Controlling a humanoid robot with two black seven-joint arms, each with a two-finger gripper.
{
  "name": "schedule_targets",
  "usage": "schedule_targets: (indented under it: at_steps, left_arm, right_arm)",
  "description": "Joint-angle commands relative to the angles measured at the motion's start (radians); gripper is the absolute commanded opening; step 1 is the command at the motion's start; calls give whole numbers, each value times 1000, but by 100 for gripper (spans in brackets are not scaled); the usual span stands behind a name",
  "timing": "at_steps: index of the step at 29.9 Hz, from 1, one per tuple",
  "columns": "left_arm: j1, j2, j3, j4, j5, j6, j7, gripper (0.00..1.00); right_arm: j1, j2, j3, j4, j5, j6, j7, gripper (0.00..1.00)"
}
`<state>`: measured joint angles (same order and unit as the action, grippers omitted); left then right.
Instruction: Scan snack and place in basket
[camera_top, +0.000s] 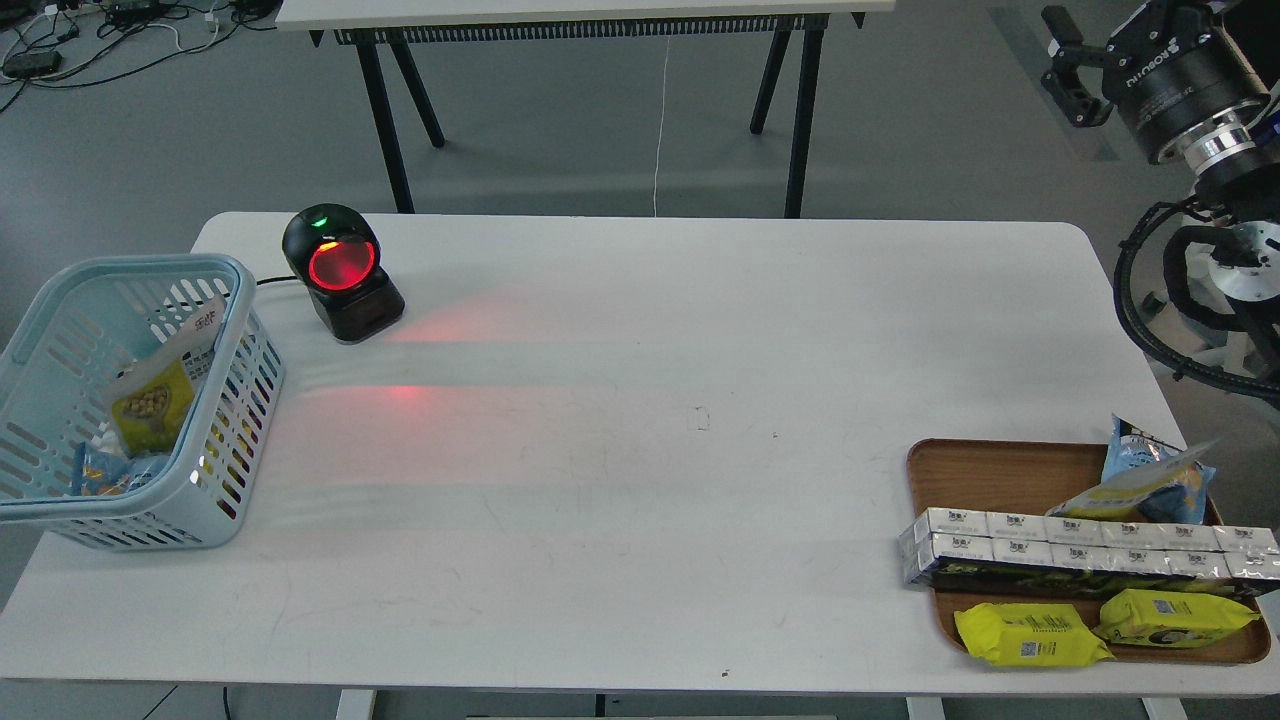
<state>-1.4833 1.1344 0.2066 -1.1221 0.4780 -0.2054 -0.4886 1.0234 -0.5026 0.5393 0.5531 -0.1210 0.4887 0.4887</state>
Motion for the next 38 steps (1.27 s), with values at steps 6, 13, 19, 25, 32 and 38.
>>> schedule_targets:
  at_steps: [6, 13, 19, 25, 32, 38]
  left_arm:
    - [57, -84, -18, -16, -318, -167, 0, 89]
    - [168, -182, -73, 11, -289, -270, 0, 89]
    - [267, -402, -160, 210, -242, -283, 0, 89]
    - [288, -528, -243, 326, -256, -283, 0, 90]
    - [394, -516, -291, 321, -251, -283, 0, 94]
    - [431, -478, -294, 285, -251, -283, 0, 96]
  right_arm:
    - [4, 22, 2, 10, 1, 0, 0, 98]
    - [-9, 4, -7, 93, -9, 0, 0, 98]
    - [-11, 4, -36, 114, -14, 0, 0, 98]
    - [-16, 6, -41, 122, -12, 0, 0, 98]
    - [-23, 27, -41, 117, -12, 0, 0, 98]
    - [-52, 52, -45, 116, -14, 0, 0, 98]
